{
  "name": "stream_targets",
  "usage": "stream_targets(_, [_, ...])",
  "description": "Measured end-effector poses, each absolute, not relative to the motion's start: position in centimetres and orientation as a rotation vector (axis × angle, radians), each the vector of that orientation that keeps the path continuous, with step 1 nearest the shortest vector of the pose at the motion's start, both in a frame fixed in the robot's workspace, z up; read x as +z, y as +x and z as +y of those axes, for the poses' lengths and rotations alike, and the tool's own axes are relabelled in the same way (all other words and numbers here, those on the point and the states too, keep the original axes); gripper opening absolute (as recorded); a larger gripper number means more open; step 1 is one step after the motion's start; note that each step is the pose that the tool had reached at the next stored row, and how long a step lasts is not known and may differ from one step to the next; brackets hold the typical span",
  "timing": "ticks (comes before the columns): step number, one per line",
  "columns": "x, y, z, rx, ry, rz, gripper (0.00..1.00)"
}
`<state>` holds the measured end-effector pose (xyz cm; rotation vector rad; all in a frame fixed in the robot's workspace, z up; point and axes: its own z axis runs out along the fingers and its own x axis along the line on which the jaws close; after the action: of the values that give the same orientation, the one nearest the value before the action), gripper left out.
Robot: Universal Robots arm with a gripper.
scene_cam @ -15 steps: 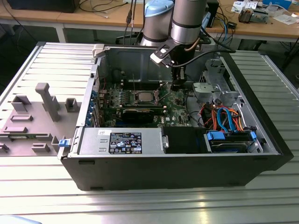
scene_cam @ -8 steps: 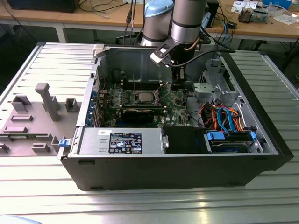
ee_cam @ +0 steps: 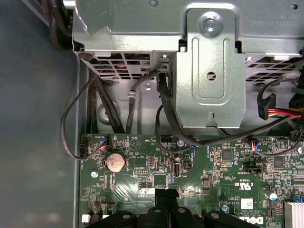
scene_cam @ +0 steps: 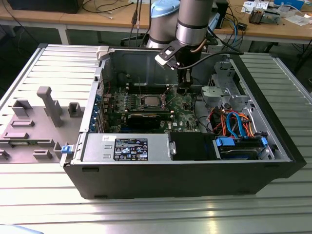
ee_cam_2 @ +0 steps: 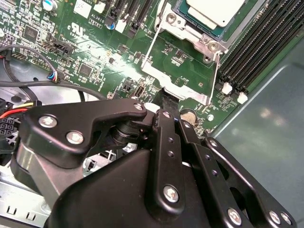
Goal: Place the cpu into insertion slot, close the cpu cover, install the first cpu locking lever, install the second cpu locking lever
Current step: 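Close the cpu cover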
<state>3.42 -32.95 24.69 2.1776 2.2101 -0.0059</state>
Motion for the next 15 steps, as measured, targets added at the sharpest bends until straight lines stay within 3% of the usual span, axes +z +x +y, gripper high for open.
stream_targets(15, [24.69, 2.9, -32.95, -0.006, 2.178, 2.21, 0.11])
